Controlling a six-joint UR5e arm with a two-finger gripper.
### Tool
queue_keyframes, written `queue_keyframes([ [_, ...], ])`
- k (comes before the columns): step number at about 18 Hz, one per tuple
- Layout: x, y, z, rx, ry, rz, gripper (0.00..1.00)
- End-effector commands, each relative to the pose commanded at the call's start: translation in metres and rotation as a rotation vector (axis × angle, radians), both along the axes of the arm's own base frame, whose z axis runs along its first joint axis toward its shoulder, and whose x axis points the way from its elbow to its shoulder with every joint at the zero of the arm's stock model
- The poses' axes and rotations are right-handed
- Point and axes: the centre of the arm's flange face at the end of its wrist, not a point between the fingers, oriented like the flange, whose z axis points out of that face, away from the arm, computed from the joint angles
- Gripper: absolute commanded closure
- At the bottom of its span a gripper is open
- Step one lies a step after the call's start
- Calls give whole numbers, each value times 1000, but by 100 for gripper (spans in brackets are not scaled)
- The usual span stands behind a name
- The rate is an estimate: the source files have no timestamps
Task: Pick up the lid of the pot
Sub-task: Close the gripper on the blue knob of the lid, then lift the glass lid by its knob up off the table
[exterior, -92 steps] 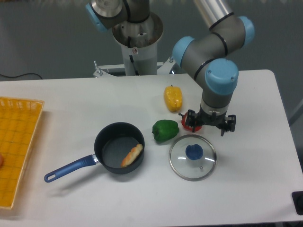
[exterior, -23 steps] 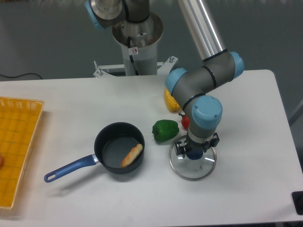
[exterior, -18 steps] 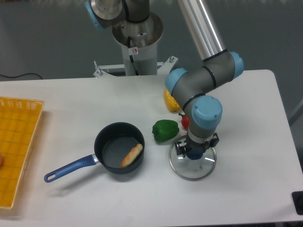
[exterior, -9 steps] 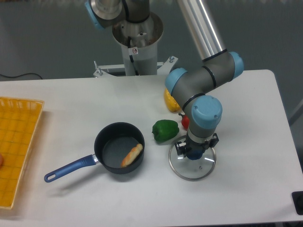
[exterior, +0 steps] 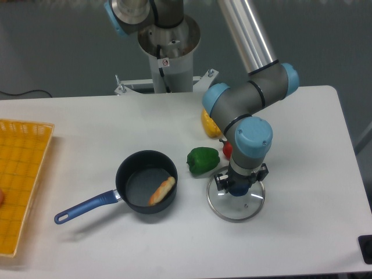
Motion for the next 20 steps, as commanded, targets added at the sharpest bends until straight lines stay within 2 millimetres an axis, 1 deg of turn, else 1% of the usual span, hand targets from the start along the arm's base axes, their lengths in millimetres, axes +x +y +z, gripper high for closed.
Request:
queue_keyframes([
  [2,1,0,8,6,9,0,46],
  [6,3,-1,17,11,20,-6,46],
  [14,11,-2,50,30,50,-21,46],
  [17,19,0,59,27,53,-98,47],
  [20,25,-5,69,15,46,-193,47],
])
